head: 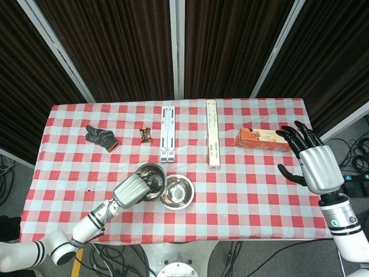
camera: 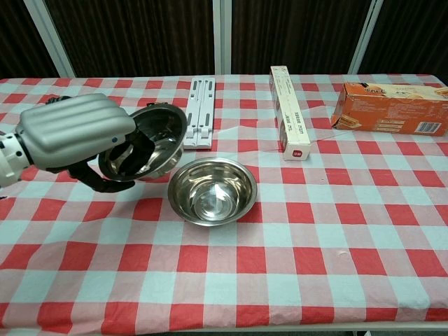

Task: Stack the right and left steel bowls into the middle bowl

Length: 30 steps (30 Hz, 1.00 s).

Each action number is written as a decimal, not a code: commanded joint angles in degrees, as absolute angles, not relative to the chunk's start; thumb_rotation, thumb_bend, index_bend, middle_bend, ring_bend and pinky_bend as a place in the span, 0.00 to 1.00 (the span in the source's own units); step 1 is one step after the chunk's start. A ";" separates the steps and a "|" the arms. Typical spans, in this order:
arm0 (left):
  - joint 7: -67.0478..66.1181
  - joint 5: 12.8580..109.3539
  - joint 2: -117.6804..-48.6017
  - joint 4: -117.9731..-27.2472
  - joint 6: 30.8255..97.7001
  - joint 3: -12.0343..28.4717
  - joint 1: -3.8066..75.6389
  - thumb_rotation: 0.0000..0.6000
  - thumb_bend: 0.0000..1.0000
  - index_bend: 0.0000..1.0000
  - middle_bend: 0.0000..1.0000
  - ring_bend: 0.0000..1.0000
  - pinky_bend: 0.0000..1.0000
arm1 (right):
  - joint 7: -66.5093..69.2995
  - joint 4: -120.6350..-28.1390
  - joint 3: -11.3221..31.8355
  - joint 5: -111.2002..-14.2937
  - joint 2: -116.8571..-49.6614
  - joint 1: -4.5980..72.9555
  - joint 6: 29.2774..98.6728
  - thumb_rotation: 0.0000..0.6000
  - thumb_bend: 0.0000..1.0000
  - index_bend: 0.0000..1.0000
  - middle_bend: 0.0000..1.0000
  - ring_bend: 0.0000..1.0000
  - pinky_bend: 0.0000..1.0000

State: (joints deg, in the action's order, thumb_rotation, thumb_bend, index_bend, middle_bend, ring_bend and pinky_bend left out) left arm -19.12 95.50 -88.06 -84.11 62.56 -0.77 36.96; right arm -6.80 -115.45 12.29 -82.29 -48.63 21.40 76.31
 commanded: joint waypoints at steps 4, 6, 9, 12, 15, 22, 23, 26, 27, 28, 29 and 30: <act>-28.90 93.94 -88.81 -91.44 58.34 0.34 38.88 1.00 0.34 0.71 0.73 0.66 0.73 | -6.02 -115.33 12.42 -82.10 -48.80 20.99 76.89 1.00 0.20 0.16 0.15 0.04 0.17; -30.13 93.54 -90.06 -90.86 57.40 0.59 39.41 1.00 0.34 0.71 0.73 0.66 0.73 | -5.55 -115.18 12.44 -82.04 -48.67 20.76 77.10 1.00 0.20 0.16 0.15 0.04 0.17; -31.13 92.53 -92.44 -89.26 55.60 0.89 40.32 1.00 0.34 0.71 0.73 0.66 0.73 | -4.31 -114.58 12.44 -81.89 -48.30 20.31 77.39 1.00 0.20 0.16 0.15 0.04 0.17; -31.63 91.90 -94.32 -87.83 54.25 1.27 41.24 1.00 0.34 0.71 0.73 0.66 0.73 | -3.11 -114.04 12.46 -81.91 -48.00 20.07 77.43 1.00 0.20 0.16 0.15 0.04 0.17; -31.86 91.39 -96.04 -86.17 52.98 1.87 42.38 1.00 0.34 0.71 0.73 0.66 0.73 | -1.93 -113.51 12.38 -81.94 -47.70 19.82 77.35 1.00 0.20 0.16 0.15 0.04 0.17; -30.43 89.76 -97.63 -83.16 52.64 2.65 43.15 1.00 0.33 0.70 0.72 0.65 0.72 | -0.29 -112.65 12.32 -82.18 -47.12 19.44 77.29 1.00 0.20 0.16 0.15 0.04 0.17; -30.23 89.62 -97.39 -83.13 52.45 2.51 43.20 1.00 0.32 0.68 0.70 0.64 0.71 | -0.21 -112.58 12.31 -82.16 -47.13 19.45 77.22 1.00 0.20 0.16 0.15 0.04 0.17; -28.58 90.34 -95.58 -83.98 51.51 1.87 44.01 1.00 0.21 0.45 0.59 0.55 0.63 | -0.11 -112.46 12.31 -82.17 -47.30 19.52 77.04 1.00 0.20 0.16 0.15 0.04 0.17; -27.49 91.15 -94.83 -84.36 51.61 1.54 44.30 1.00 0.17 0.37 0.54 0.51 0.60 | -0.21 -112.45 12.29 -82.16 -47.38 19.56 76.94 1.00 0.20 0.16 0.15 0.04 0.17; -26.80 91.79 -94.32 -84.57 51.82 1.36 44.51 1.00 0.15 0.33 0.51 0.48 0.59 | -0.26 -112.46 12.26 -82.17 -47.42 19.55 76.91 1.00 0.20 0.16 0.15 0.04 0.17; -26.23 92.38 -93.82 -84.80 52.11 1.25 44.70 1.00 0.12 0.28 0.46 0.44 0.56 | -0.34 -112.52 12.26 -82.18 -47.45 19.58 76.86 1.00 0.20 0.16 0.15 0.04 0.17; -25.78 92.87 -93.29 -85.06 52.45 1.23 44.84 1.00 0.10 0.25 0.44 0.42 0.54 | -0.42 -112.60 12.28 -82.16 -47.45 19.59 76.84 1.00 0.20 0.16 0.15 0.04 0.17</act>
